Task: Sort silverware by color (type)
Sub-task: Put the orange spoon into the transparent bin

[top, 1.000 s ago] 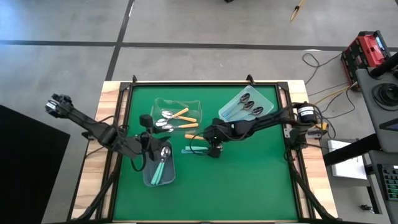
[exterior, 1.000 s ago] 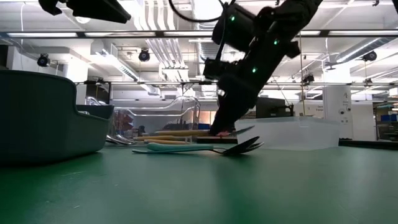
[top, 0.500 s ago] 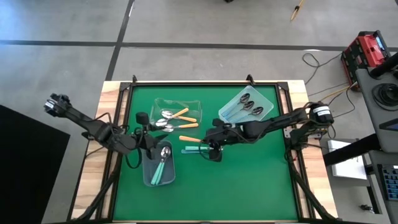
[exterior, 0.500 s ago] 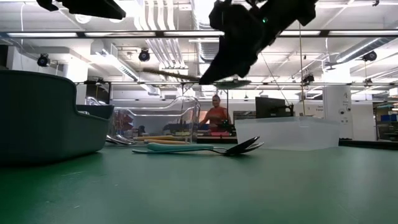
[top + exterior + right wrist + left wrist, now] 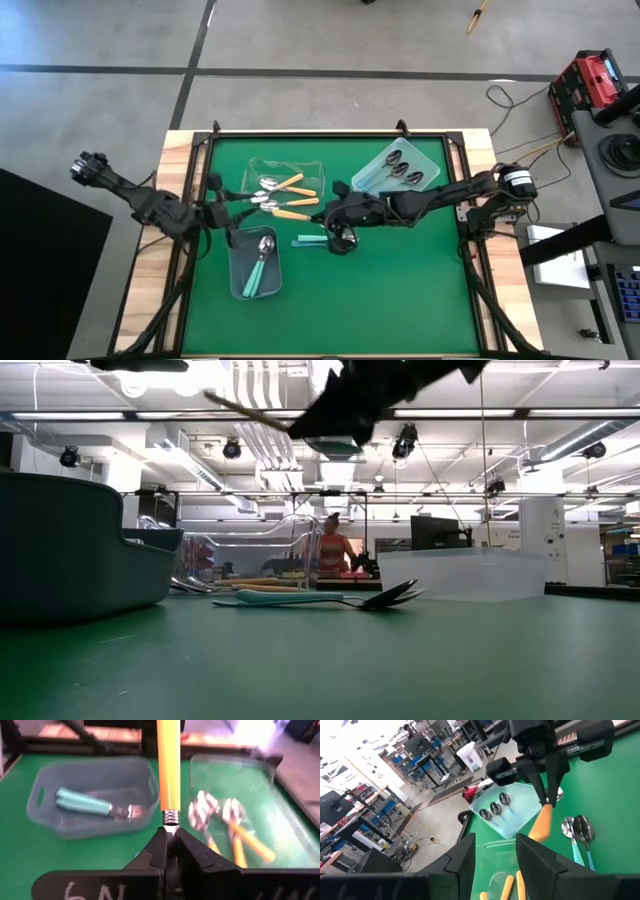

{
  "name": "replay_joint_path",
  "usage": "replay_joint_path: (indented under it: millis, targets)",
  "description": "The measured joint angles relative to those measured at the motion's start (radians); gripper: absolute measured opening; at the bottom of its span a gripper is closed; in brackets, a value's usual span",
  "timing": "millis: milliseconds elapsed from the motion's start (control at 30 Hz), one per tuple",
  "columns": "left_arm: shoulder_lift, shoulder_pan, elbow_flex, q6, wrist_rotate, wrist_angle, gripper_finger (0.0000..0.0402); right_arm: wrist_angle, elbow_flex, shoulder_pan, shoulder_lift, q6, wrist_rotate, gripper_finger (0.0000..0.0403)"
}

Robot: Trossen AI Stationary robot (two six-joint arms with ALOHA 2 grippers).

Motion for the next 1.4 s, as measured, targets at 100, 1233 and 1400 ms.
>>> replay_joint_path:
  millis: [100,1233,1400]
  targets:
    - [-0.04,0.0,-0.007,0.019,-0.054,0.021,0.0123,0.001,0.063,-0.018,0.015,-0.043,0.005,0.0013]
    - [-0.258,0.001,-0.019,-0.038,-0.217,0.001,0.0123,-0.34,0.614,-0.261,0.383,-0.097,0.048,0.0013]
    - [-0.278,0.001,-0.031,-0.038,-0.217,0.0,0.0123,-0.417,0.703,-0.262,0.461,-0.126,0.044,0.0013]
